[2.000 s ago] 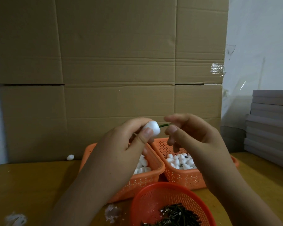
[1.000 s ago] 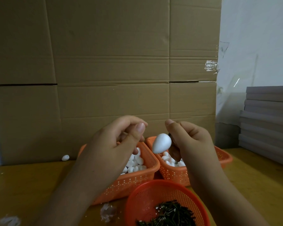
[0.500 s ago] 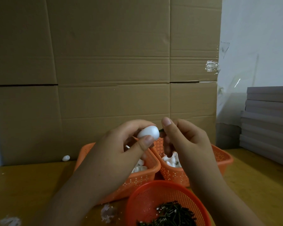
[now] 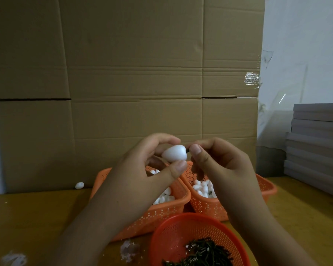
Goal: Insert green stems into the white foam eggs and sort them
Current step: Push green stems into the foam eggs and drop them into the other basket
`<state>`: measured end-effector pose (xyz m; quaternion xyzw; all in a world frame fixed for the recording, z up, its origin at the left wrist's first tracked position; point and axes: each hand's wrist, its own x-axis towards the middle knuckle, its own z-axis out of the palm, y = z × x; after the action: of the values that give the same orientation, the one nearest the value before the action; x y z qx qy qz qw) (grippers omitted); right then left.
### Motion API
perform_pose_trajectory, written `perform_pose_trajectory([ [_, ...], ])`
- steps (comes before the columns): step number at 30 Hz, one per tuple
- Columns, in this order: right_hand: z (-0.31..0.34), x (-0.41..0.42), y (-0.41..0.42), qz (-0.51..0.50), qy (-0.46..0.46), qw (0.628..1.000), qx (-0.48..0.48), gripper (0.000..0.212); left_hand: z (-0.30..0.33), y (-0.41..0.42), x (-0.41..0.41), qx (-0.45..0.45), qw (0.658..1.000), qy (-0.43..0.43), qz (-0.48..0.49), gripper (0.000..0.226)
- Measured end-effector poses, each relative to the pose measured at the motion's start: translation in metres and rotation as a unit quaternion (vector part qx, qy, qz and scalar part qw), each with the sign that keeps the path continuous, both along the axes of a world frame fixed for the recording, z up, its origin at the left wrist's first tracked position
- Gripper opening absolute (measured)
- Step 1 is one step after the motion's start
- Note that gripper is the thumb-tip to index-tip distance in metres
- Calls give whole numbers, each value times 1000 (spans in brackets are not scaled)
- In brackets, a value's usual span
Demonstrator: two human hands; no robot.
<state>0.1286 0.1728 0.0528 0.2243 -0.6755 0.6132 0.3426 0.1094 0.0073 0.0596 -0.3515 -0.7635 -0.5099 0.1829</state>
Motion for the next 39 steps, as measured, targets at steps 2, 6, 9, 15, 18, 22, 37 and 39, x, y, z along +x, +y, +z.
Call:
perform_pose_trajectory([
  [2, 0, -1, 0, -1, 2, 1000, -3, 24, 1, 0, 2, -4, 1000, 10, 3, 34],
  [6, 0, -1, -1, -1, -4, 1000, -30, 27, 2, 0, 4, -13, 1000, 18, -2, 39],
  [9, -3, -3, -2, -21, -6, 998, -59, 28, 3, 0, 5, -17, 1000, 18, -4, 40],
  [15, -7, -8, -3, -48, -15, 996, -75, 40, 2, 1, 5, -21, 999, 18, -16, 38],
  [18, -8, -7, -5, -35, -11, 996, -75, 45, 1, 3, 7, -34, 999, 18, -23, 37],
  [22, -8, -5, -8, -32, -5, 997, -73, 50, -1, 5, 6, -46, 999, 24, -4, 28],
  [37, -6, -4, -7, -48, 29, 998, 35, 35, 3, 4, 5, 37, 999, -4, -39, 21],
  [39, -7, -4, -8, -48, 39, 997, 36, 35, 3, 4, 5, 50, 997, -7, -50, 20],
])
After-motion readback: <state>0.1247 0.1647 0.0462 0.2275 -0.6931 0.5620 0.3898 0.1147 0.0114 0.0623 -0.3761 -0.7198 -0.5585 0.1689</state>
